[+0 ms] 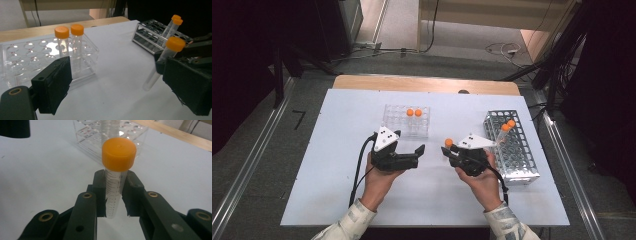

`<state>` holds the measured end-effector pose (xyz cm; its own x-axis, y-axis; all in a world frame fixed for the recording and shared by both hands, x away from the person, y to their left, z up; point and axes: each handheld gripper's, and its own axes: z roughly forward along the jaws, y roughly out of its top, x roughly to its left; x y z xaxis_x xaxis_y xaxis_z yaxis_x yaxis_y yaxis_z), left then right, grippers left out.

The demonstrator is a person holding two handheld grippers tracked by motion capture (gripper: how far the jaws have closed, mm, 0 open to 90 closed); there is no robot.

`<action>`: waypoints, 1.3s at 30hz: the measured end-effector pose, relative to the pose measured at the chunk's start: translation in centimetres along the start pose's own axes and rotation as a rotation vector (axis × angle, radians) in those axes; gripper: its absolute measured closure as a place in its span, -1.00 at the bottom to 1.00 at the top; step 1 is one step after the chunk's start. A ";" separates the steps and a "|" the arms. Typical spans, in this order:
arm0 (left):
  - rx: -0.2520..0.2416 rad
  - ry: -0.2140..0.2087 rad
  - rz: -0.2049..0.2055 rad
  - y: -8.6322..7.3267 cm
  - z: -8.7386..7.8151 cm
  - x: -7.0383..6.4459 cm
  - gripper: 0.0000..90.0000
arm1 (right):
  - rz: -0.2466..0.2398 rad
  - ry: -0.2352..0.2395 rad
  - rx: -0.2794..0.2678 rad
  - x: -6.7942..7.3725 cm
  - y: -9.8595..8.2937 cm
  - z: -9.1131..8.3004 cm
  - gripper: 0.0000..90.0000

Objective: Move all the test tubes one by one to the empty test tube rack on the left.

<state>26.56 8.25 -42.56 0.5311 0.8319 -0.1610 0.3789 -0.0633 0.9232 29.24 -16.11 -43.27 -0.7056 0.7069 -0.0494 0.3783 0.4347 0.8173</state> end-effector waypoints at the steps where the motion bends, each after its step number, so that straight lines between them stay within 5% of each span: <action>1: -0.004 -0.006 0.002 0.0 -0.1 -0.2 -0.79 | -0.002 0.005 -0.001 0.4 0.2 0.2 0.60; 14: 0.000 -0.081 0.049 -0.1 -0.1 -1.1 -0.20 | -0.076 0.086 -0.007 4.4 1.8 2.1 0.60; 29: 0.022 -0.120 0.078 -0.3 0.1 -1.5 0.52 | -0.078 0.105 -0.008 4.7 1.7 2.3 0.60; 33: 0.024 -0.114 0.080 -0.3 0.1 -1.6 0.54 | -0.074 0.108 -0.007 4.7 1.7 2.2 0.59; 39: 0.024 -0.099 0.065 -0.1 0.1 -1.3 0.55 | -0.040 0.137 -0.013 4.5 1.7 1.9 0.14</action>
<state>25.92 7.17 -42.47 0.6270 0.7671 -0.1356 0.3583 -0.1294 0.9246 27.88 -11.14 -43.22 -0.7953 0.6062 -0.0038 0.3412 0.4528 0.8238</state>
